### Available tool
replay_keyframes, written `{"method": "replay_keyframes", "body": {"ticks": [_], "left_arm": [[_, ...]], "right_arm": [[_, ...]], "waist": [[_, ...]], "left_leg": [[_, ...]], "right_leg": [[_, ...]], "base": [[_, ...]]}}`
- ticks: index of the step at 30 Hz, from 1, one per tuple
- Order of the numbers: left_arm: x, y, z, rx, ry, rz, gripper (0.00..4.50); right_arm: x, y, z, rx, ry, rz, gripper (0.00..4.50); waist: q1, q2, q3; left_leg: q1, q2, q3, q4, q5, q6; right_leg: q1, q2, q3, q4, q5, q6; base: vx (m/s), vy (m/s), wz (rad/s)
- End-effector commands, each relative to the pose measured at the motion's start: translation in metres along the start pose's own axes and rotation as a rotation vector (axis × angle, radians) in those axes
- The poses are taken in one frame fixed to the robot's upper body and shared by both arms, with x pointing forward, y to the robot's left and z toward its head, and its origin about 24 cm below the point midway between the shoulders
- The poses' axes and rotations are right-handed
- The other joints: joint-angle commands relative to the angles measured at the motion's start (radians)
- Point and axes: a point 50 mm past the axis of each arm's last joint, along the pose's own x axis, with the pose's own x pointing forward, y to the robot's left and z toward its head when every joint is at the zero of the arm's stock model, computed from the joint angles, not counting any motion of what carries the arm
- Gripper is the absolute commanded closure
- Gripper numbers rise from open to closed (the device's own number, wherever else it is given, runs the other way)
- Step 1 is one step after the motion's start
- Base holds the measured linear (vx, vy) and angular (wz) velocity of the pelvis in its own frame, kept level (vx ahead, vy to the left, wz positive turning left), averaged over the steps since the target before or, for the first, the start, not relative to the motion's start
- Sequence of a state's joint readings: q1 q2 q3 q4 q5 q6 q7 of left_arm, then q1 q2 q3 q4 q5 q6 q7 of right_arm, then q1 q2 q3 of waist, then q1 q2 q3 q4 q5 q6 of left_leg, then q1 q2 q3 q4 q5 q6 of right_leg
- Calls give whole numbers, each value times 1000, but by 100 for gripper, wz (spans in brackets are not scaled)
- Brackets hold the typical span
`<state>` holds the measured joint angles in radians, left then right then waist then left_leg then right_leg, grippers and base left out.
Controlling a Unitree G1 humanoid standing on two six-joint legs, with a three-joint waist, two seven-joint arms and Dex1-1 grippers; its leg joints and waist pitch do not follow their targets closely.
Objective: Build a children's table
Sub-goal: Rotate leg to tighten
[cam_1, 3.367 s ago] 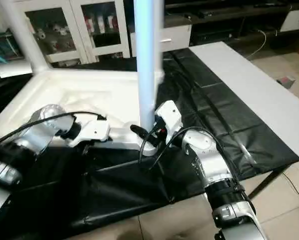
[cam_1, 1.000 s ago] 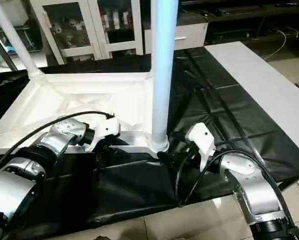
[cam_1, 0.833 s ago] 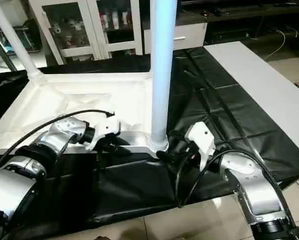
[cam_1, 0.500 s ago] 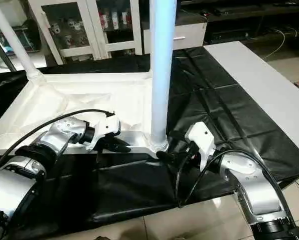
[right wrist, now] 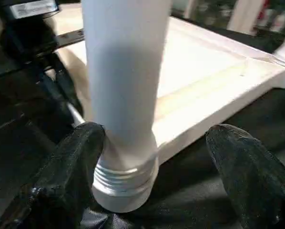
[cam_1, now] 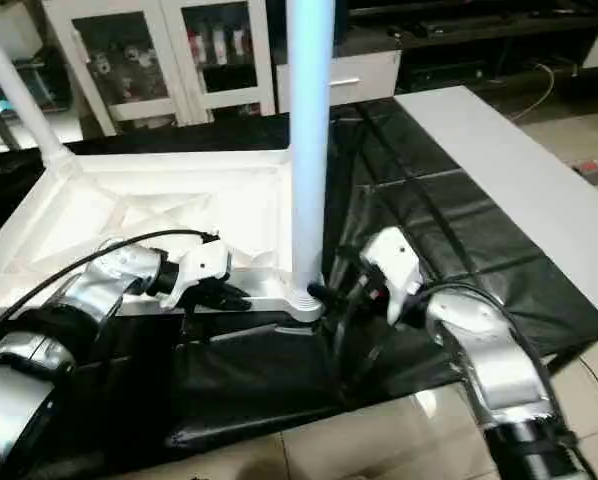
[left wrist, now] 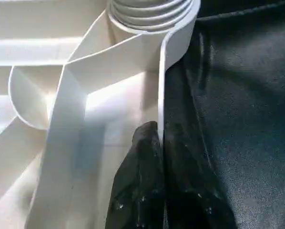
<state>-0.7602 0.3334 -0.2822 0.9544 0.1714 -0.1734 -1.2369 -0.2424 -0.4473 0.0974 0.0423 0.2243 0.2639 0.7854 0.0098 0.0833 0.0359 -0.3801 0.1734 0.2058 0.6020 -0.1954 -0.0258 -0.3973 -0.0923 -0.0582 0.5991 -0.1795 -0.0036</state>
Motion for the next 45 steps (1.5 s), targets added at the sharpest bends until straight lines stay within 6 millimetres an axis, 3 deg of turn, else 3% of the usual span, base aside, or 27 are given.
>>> {"method": "replay_keyframes", "body": {"ticks": [1, 5, 6, 9, 12, 16, 19, 20, 22, 24, 26, 30, 31, 35, 36, 37, 42, 45], "left_arm": [[-6, -11, -36, -177, 139, 46, 446], [1, -8, -21, -210, 120, 132, 446], [4, -8, -16, -233, 152, 201, 446], [5, -8, -14, -242, 174, 233, 446], [-3, -5, -23, -266, 260, 401, 446], [-3, -11, -19, -244, 172, 380, 446], [3, -19, -10, -180, 93, 304, 446], [5, -21, -7, -145, 65, 274, 446], [12, -33, 4, -36, -30, 143, 446], [15, -39, 7, -9, -54, 91, 446], [16, -41, 8, -8, -48, 65, 446], [19, -45, 9, -10, -51, 16, 446], [22, -46, 9, -1, -47, -4, 446], [26, -45, 10, 13, -56, -23, 446], [26, -45, 11, 15, -58, -25, 446], [26, -45, 13, 29, -70, -42, 446], [25, -45, 17, 68, -86, -105, 446], [25, -46, 19, 81, -89, -138, 446]], "right_arm": [[-1, -3, 0, 15, 5, -38, 70], [-1, -3, -3, 24, 21, -43, 70], [-1, -4, -4, 26, 23, -45, 70], [-2, -5, -5, 26, 24, -48, 70], [0, -8, -4, 27, 20, -61, 70], [1, -6, -1, 21, 12, -59, 70], [0, -6, -1, 19, 11, -54, 70], [0, -6, -1, 18, 11, -54, 70], [-1, -7, -2, 13, 13, -45, 70], [-2, -8, -1, 9, 14, -30, 70], [-2, -7, -1, 7, 15, -3, 70], [-3, -4, 1, 3, 20, 59, 70], [-5, 0, 2, 9, 26, 130, 70], [-9, 3, -1, 12, 55, 208, 70], [-9, 3, -1, 11, 58, 211, 70], [-9, 3, -2, 2, 74, 230, 70], [-4, -3, -3, -38, 111, 258, 70], [-1, -7, -2, -49, 118, 247, 70]], "waist": [[2, -20, -51], [-8, -21, -49], [-13, -20, -50], [-15, -21, -52], [-25, -17, -50], [-34, -15, -50], [-37, -21, -52], [-35, -19, -54], [-28, -24, -60], [-13, -18, -65], [4, -15, -64], [25, -16, -58], [23, -24, -56], [27, -23, -55], [27, -23, -55], [27, -29, -56], [30, -28, -60], [34, -29, -59]], "left_leg": [[12, 58, -37, -80, -254, 57], [15, 57, -38, -82, -280, 48], [14, 61, -40, -84, -271, 49], [12, 55, -38, -79, -260, 59], [7, 51, -39, -77, -264, 72], [0, 48, -47, -81, -279, 67], [4, 49, -45, -77, -275, 75], [3, 49, -46, -76, -266, 77], [2, 50, -42, -72, -210, 98], [7, 54, -40, -66, -138, 127], [14, 57, -36, -64, -124, 137], [17, 58, -33, -70, -170, 109], [17, 58, -33, -72, -189, 95], [22, 59, -33, -73, -216, 80], [20, 59, -33, -73, -212, 79], [17, 59, -33, -72, -204, 81], [14, 57, -32, -67, -154, 101], [17, 58, -30, -66, -162, 97]], "right_leg": [[46, -64, 37, -78, -280, -238], [42, -62, 37, -84, -326, -221], [45, -63, 38, -82, -298, -229], [44, -60, 37, -85, -287, -227], [46, -59, 33, -88, -288, -222], [47, -56, 25, -95, -353, -186], [40, -55, 26, -96, -328, -194], [42, -57, 27, -93, -316, -199], [42, -57, 29, -85, -240, -215], [41, -54, 30, -68, -108, -248], [37, -54, 30, -64, -75, -261], [37, -57, 33, -72, -156, -246], [37, -56, 34, -74, -182, -238], [35, -57, 36, -78, -230, -222], [36, -58, 37, -78, -227, -222], [38, -59, 37, -76, -226, -221], [38, -58, 34, -69, -176, -232], [36, -60, 35, -72, -199, -231]], "base": [[0, 0, 0], [0, 0, 0], [0, 0, 0], [0, 0, 0], [0, 0, 0], [0, 0, 0], [0, 0, 0], [0, 0, 0], [0, 0, 0], [0, 0, 0], [0, 0, 0], [0, 0, 0], [0, 0, 0], [0, 0, 0], [0, 0, 0], [0, 0, 0], [0, 0, 0], [0, 0, 0]]}}
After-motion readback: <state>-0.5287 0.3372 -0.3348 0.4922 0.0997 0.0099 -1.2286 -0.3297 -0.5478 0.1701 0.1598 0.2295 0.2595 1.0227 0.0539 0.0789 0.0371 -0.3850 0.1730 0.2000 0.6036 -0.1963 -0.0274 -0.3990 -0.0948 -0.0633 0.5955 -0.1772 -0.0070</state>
